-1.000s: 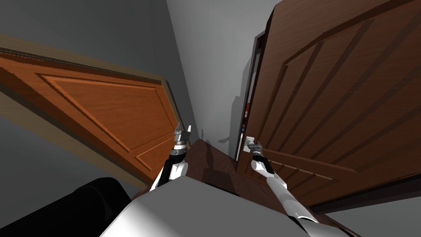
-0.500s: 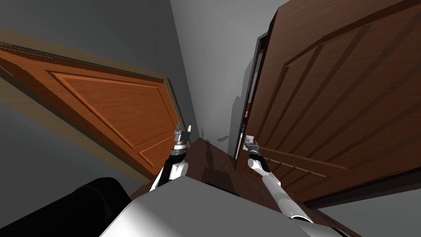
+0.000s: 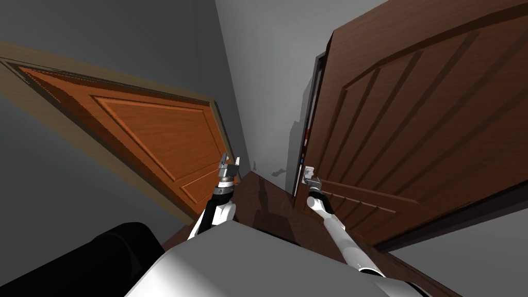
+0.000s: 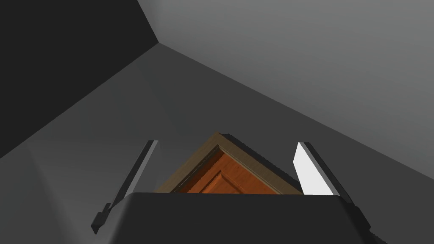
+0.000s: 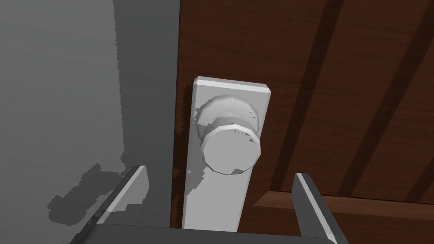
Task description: Pull the door open
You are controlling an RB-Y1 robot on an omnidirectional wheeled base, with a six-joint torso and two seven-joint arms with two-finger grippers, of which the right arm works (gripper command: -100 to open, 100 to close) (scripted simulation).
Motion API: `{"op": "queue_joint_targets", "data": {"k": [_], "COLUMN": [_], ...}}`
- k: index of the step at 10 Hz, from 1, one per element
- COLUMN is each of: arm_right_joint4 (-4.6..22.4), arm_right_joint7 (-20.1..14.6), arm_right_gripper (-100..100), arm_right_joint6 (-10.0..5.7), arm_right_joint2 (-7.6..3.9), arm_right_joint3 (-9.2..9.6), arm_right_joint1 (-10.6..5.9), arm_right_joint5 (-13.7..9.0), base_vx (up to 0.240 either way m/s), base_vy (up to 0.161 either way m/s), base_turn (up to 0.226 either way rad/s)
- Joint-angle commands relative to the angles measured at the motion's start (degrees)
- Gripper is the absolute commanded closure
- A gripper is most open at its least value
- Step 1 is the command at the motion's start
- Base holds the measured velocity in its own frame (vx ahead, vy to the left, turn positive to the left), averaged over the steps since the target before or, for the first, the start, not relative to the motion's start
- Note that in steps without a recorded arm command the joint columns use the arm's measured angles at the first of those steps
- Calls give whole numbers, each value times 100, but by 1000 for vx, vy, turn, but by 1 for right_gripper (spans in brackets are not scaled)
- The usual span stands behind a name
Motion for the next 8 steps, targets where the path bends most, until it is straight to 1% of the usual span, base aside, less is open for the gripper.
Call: {"op": "queue_joint_targets", "data": {"k": [1,2,3,4,7,8], "arm_right_joint4": [-49,-94,-54,-39,-14,-7], "arm_right_joint7": [-170,-294,-240,-408,-702,-780], "arm_right_gripper": [-100,-100,-100,-100,-100,-100], "arm_right_joint6": [13,28,12,-1,-23,-29], "arm_right_joint2": [107,162,105,-59,-423,-520], "arm_right_joint3": [13,25,33,10,-48,-64], "arm_right_joint1": [-11,-12,-8,46,167,199], "arm_right_joint5": [-147,-251,-184,-223,-284,-301], "base_vx": [-120,-107,-49,54,180,202], "base_vy": [-26,-24,-10,16,-1,-14], "base_turn": [11,12,4,155,144,137]}}
